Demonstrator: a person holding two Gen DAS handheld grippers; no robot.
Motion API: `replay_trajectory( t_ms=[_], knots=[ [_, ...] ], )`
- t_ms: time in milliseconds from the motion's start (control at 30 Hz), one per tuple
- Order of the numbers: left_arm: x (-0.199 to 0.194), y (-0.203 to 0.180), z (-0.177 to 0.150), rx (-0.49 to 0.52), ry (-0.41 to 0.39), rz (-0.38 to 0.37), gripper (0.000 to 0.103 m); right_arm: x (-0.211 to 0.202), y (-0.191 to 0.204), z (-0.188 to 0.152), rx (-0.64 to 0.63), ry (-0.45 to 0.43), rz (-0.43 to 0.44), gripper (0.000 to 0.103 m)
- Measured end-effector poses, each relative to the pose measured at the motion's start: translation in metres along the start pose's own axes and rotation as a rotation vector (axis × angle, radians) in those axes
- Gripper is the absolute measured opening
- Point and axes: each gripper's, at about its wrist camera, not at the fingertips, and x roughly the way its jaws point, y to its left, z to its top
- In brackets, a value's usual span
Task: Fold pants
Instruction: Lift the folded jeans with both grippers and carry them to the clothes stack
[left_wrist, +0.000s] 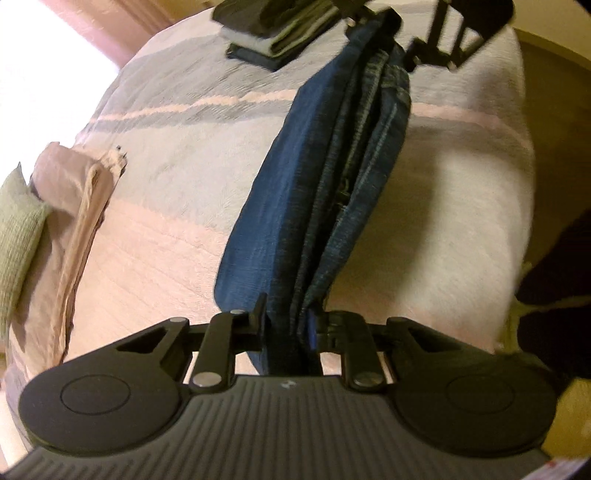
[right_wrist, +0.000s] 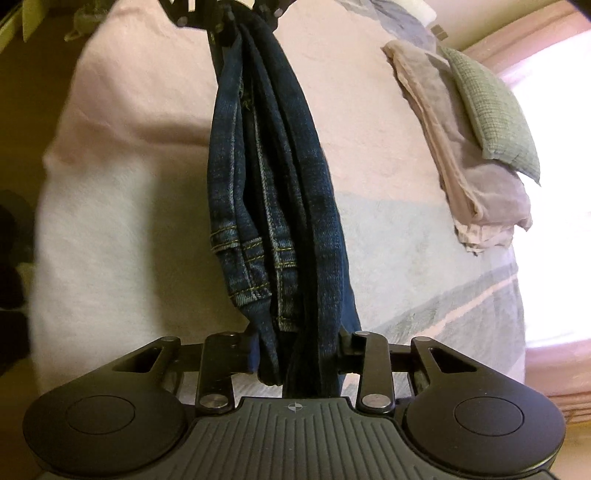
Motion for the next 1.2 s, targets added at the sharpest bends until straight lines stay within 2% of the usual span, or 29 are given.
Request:
replay_trajectory(
  t_ms=[200, 400, 600, 767, 900, 1033, 1200],
  knots=[
    [-0.021, -0.011, -0.002, 0.066, -0.004, -0.03, 0.016, -0.034, 0.007, 0.008, 0.043, 0.041, 0.073, 0.03],
    [-0.044, 0.002, 0.009, 0.114, -0.049, -0.038, 0.016, -0.071, -0.003, 0.009, 0.092, 0.067, 0.046, 0.03],
    [-0.067, 0.025, 0.05, 0.191, -0.11, -0.007, 0.016, -0.115, -0.036, -0.003, 0.174, 0.092, -0.011, 0.03],
    [-0.082, 0.049, 0.115, 0.281, -0.185, 0.05, 0.016, -0.153, -0.072, -0.034, 0.232, 0.118, -0.108, 0.03],
    [-0.084, 0.067, 0.182, 0.336, -0.253, 0.105, 0.016, -0.178, -0.112, -0.076, 0.274, 0.144, -0.201, 0.03],
    [-0.069, 0.085, 0.265, 0.366, -0.314, 0.152, 0.016, -0.191, -0.163, -0.135, 0.299, 0.171, -0.284, 0.03],
    [-0.032, 0.11, 0.375, 0.355, -0.361, 0.185, 0.016, -0.187, -0.235, -0.217, 0.309, 0.197, -0.354, 0.03]
  ],
)
